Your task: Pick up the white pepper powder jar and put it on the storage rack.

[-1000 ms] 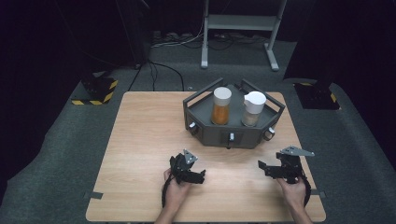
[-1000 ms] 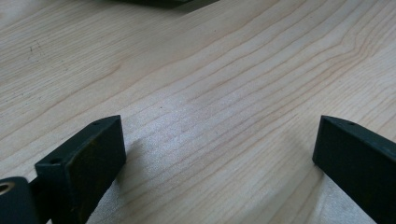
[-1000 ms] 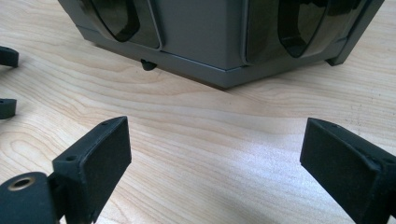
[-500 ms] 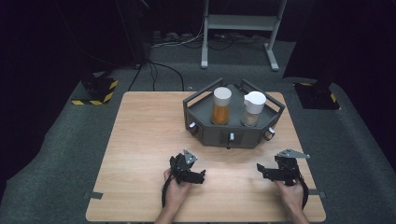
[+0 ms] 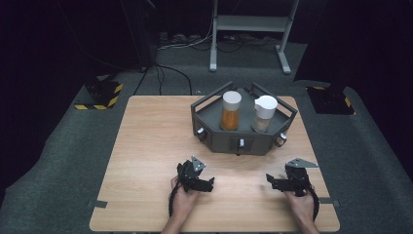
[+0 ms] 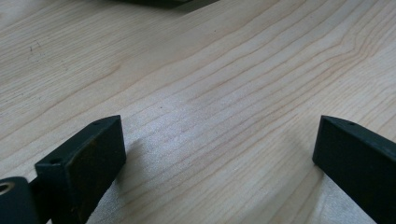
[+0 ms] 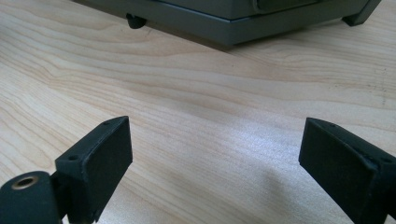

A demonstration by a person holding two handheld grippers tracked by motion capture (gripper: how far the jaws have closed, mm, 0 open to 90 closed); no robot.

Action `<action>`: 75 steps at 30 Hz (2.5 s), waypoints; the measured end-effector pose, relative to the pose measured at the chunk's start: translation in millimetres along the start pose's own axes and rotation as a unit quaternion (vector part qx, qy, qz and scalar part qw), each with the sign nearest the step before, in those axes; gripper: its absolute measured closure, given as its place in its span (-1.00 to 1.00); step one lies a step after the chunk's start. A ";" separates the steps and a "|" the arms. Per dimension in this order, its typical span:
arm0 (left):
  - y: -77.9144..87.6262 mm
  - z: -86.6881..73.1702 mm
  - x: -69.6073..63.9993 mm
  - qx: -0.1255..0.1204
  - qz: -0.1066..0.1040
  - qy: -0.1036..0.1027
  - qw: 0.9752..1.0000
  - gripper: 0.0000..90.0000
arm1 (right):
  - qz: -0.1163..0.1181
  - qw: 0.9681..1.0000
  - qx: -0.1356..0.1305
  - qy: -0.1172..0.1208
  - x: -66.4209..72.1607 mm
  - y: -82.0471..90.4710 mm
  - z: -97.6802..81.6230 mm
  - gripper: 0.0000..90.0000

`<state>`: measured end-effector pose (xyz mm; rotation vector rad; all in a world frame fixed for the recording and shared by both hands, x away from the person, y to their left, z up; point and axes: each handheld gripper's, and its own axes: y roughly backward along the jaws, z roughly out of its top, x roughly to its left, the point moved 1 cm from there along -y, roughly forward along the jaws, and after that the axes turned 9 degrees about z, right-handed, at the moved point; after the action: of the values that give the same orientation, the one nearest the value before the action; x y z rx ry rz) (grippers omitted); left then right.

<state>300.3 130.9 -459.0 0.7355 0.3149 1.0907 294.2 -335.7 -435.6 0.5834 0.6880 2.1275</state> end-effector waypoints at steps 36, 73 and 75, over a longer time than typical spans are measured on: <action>0.1 0.0 -0.1 0.000 0.000 -0.001 1.000 -0.94 | -0.018 0.999 0.016 0.037 16.7 -18.9 -15.2 -0.87; 0.2 -0.1 -0.1 0.001 0.000 0.001 1.000 -0.94 | -0.023 0.999 0.013 0.033 18.4 -18.9 -16.1 -0.84; 0.2 -0.1 -0.1 0.001 -0.001 0.002 1.000 -0.94 | -0.024 0.999 0.013 0.033 18.4 -18.9 -16.1 -0.84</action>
<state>300.2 130.9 -458.9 0.7355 0.3191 1.0906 284.5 -315.3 -456.7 0.5075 0.7604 2.1048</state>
